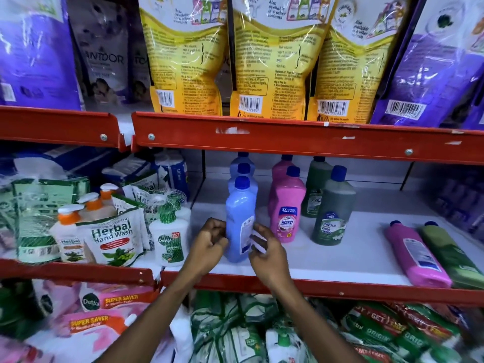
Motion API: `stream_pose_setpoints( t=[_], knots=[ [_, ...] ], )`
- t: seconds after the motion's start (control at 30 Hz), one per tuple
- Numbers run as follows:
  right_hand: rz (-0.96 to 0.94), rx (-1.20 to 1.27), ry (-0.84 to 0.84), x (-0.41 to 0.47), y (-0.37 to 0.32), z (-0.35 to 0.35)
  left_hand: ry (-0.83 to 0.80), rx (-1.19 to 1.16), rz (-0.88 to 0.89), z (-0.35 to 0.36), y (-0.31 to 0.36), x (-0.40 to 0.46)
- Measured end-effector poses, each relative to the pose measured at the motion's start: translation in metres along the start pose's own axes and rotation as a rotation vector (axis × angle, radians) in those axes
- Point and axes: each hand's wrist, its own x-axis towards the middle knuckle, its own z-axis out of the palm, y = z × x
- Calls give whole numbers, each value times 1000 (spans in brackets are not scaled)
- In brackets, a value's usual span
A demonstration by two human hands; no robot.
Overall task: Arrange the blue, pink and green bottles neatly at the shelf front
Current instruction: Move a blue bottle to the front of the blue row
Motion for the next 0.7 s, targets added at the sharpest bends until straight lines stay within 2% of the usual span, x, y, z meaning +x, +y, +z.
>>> stream_pose_setpoints(
  t=[0.1, 0.17, 0.27, 0.4, 0.6, 0.7],
  knots=[
    [15, -46, -252, 15, 3, -6, -33, 70, 5, -7, 0, -2],
    [-8, -114, -327, 21, -1, -12, -79, 138, 29, -9, -1, -1],
    [-34, -139, -319, 25, -9, -17, -99, 156, 27, -7, -2, -2],
    [-54, -155, -347, 32, -8, -22, 8, 79, 7, -5, -6, -3],
    [-44, -179, -265, 34, 3, -22, 111, 188, 56, 1, -9, -9],
    [-51, -167, -242, 31, 6, -23, 97, 195, 63, 0, -5, -11]
  ],
)
